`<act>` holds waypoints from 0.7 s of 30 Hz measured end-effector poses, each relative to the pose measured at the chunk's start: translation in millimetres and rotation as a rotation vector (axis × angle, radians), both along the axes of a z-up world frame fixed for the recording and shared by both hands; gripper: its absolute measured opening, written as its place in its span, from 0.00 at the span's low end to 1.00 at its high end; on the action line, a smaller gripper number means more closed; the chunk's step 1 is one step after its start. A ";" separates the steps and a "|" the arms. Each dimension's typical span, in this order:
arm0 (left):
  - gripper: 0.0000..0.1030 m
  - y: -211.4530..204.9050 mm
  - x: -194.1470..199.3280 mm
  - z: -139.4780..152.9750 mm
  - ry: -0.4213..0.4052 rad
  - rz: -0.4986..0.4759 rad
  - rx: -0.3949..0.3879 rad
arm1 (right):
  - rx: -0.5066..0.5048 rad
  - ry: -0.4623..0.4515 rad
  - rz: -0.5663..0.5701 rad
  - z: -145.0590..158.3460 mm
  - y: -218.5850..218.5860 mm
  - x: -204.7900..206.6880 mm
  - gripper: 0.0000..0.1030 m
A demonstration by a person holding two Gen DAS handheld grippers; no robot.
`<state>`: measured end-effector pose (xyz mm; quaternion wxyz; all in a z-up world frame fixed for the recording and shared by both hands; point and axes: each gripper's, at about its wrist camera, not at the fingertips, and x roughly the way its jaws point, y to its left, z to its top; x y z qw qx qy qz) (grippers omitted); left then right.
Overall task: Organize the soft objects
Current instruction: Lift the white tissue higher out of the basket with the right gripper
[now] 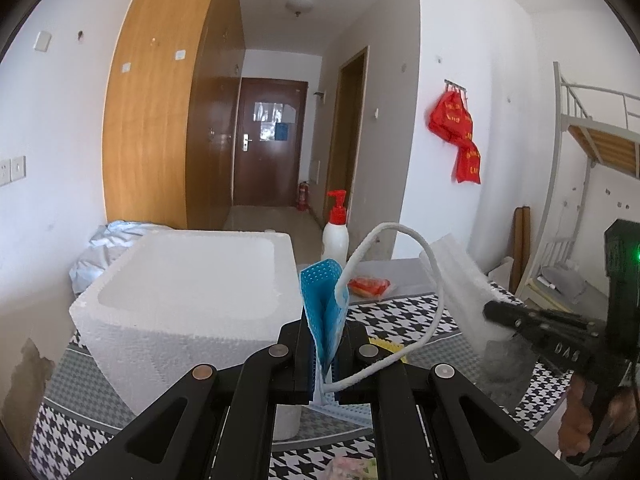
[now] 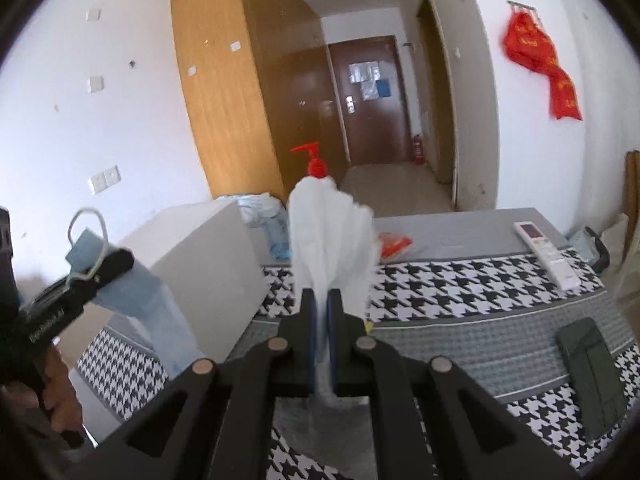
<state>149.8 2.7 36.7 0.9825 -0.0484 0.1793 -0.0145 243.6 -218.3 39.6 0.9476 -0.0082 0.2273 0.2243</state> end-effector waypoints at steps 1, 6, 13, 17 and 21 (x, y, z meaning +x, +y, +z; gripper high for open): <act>0.06 -0.4 -0.3 -0.6 -0.002 0.001 0.004 | -0.037 -0.040 -0.015 1.8 3.0 -4.3 0.08; 0.06 1.1 2.4 -3.3 0.004 -0.011 -0.011 | -0.035 -0.015 0.026 0.6 4.8 -1.9 0.08; 0.06 2.4 4.2 -4.7 0.014 -0.014 -0.015 | -0.075 0.081 0.040 -21.6 11.4 9.1 0.08; 0.06 1.5 5.3 -5.4 0.019 -0.013 -0.011 | -0.109 0.151 0.068 -37.1 14.8 15.6 0.12; 0.06 1.0 8.9 -6.6 0.027 -0.012 -0.011 | -0.119 0.179 0.078 -44.4 15.7 16.4 0.32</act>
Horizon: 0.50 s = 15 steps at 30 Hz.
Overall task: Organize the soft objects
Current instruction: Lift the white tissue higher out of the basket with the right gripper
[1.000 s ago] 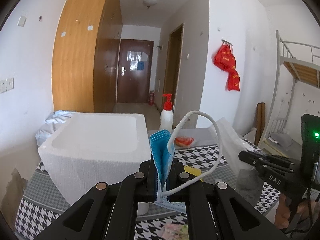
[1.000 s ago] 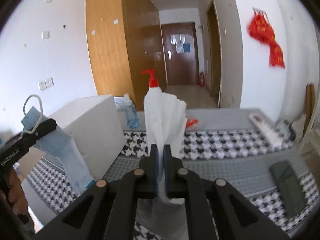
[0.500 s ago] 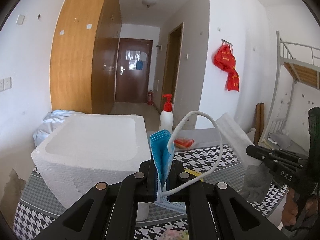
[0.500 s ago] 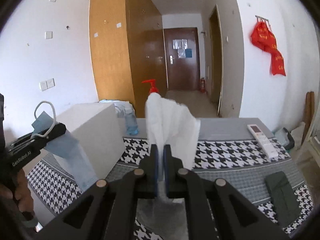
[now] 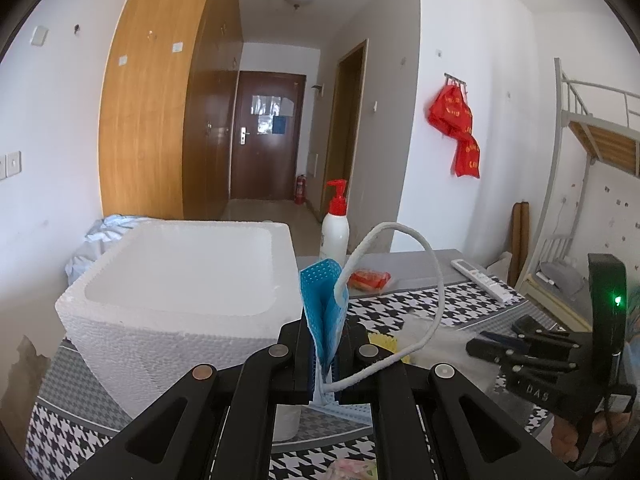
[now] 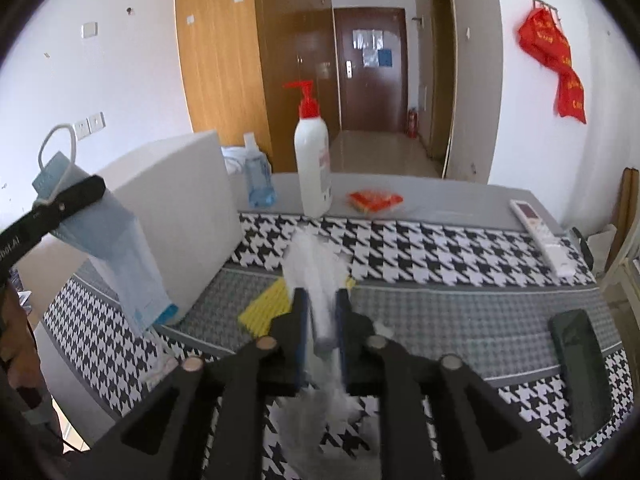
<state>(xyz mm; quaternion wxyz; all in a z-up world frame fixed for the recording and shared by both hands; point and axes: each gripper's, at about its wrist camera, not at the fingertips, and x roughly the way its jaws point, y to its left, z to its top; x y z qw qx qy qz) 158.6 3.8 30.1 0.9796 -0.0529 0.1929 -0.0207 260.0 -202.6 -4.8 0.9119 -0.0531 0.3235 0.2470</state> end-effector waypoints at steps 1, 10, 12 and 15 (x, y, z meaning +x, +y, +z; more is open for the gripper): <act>0.06 -0.3 1.9 0.1 0.003 0.000 0.000 | 0.004 -0.006 0.003 0.0 -0.6 -0.6 0.46; 0.06 -1.7 6.2 -4.1 0.016 -0.001 0.002 | -0.119 0.072 0.065 -24.6 19.2 7.3 0.53; 0.06 -2.0 7.2 -4.7 0.019 0.001 0.001 | -0.149 0.092 0.086 -33.3 26.5 7.1 0.53; 0.06 -2.9 8.1 -5.5 0.024 -0.002 0.000 | -0.184 0.118 0.100 -43.8 34.8 9.6 0.53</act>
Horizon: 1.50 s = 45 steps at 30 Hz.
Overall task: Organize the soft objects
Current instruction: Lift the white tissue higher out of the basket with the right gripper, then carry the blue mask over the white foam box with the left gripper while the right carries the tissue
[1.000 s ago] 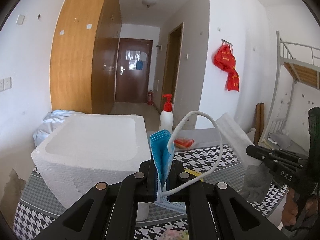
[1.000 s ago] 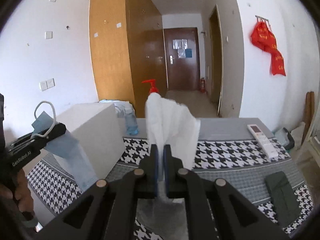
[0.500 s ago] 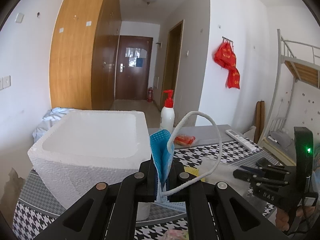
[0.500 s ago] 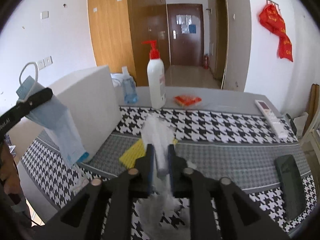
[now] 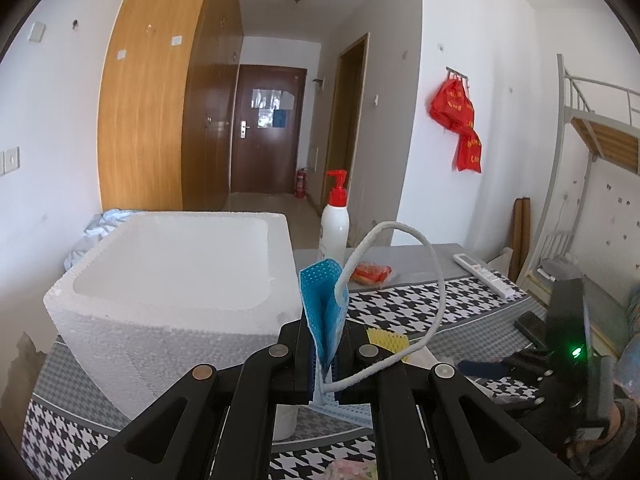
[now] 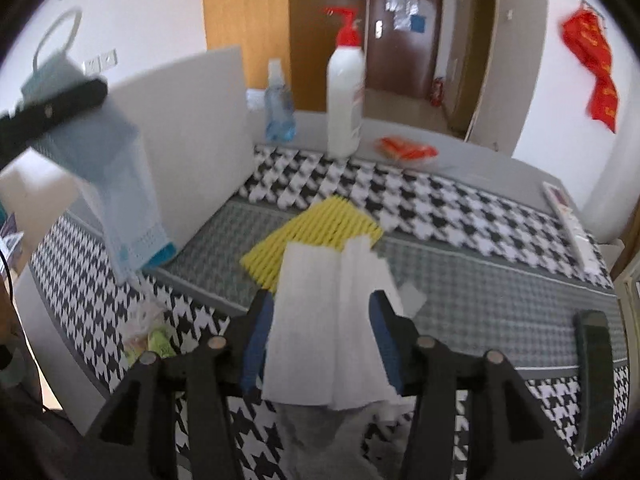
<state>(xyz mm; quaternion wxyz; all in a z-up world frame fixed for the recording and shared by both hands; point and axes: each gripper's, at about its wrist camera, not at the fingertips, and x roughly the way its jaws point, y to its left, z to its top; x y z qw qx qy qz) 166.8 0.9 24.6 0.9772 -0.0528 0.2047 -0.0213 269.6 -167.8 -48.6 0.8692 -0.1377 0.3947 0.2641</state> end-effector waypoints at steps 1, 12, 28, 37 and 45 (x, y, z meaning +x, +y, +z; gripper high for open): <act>0.06 -0.6 -0.2 -0.1 0.001 -0.002 0.001 | -0.014 0.007 0.000 -3.1 2.0 1.5 0.53; 0.06 -1.8 -1.4 2.6 -0.005 -0.007 0.009 | -0.053 0.039 -0.024 -8.8 -1.0 8.9 0.08; 0.06 -12.3 -13.8 24.5 -0.070 -0.024 0.037 | 0.183 -0.149 -0.066 74.3 -29.8 -15.8 0.05; 0.06 -17.5 -17.4 31.7 -0.087 -0.025 0.056 | 0.232 -0.206 -0.063 98.4 -31.4 -28.3 0.05; 0.06 -18.3 -21.0 43.2 -0.119 -0.014 0.074 | 0.253 -0.236 -0.065 107.6 -34.1 -33.6 0.05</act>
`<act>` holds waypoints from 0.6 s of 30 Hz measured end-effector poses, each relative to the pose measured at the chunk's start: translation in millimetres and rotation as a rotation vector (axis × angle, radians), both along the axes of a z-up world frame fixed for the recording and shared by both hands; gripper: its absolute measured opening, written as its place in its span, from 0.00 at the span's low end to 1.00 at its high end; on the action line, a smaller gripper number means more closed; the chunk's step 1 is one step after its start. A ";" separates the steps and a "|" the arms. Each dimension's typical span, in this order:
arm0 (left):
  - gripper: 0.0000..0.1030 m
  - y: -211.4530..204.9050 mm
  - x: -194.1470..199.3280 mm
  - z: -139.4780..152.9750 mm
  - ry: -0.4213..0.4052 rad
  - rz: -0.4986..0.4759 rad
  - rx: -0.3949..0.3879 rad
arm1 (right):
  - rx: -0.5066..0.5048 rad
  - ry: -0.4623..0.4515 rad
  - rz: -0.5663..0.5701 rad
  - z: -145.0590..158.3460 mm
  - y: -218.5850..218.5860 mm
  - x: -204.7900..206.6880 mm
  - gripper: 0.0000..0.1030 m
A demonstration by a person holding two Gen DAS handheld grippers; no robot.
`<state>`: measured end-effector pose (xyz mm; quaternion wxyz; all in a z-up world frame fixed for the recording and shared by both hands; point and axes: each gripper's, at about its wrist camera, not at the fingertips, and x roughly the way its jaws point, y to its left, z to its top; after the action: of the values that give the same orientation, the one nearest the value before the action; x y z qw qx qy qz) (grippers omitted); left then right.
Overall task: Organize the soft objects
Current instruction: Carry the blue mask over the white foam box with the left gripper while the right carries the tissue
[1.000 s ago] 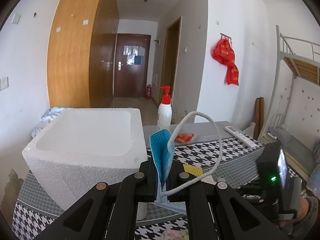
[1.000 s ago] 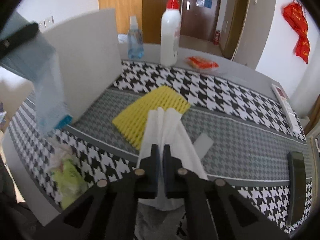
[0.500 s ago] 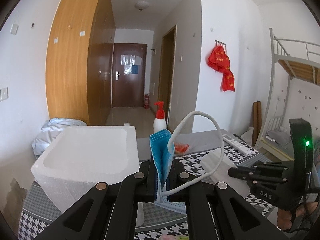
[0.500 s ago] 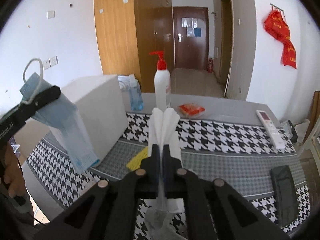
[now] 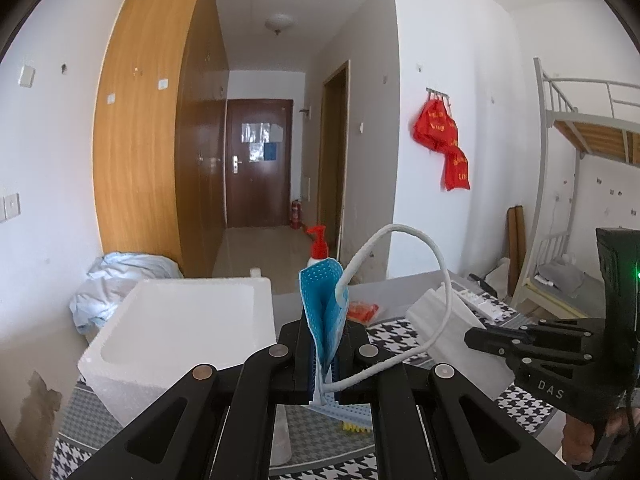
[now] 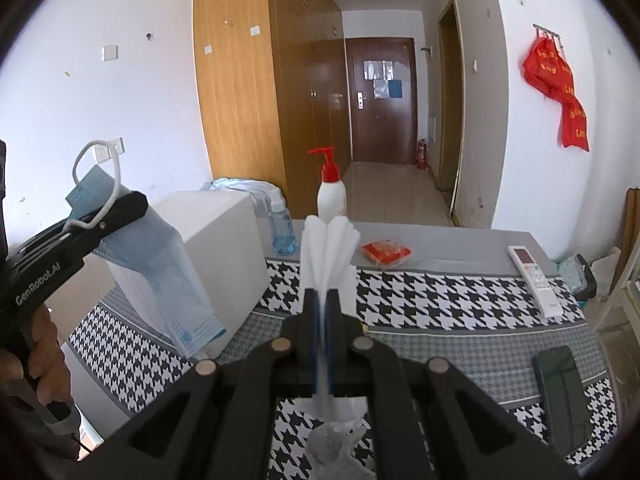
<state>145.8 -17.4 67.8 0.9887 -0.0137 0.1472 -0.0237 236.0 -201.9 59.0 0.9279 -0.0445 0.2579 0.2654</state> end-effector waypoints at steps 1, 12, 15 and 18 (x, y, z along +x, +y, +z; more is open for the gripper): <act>0.06 0.0 -0.4 1.1 -0.003 0.002 0.001 | 0.000 -0.005 -0.001 1.7 0.2 -0.4 0.05; 0.06 1.9 1.0 22.2 -0.056 0.024 0.024 | 0.024 -0.051 0.000 20.3 2.1 -5.3 0.05; 0.06 4.8 1.4 30.2 -0.077 0.044 0.033 | 0.030 -0.060 0.005 23.6 3.3 -5.9 0.05; 0.06 10.2 2.3 37.9 -0.092 0.064 0.036 | 0.041 -0.068 0.014 26.8 5.1 -5.7 0.05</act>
<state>148.1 -7.2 105.7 0.9948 0.0005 0.1016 0.0099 230.3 -196.9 85.8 0.9350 -0.0364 0.2206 0.2753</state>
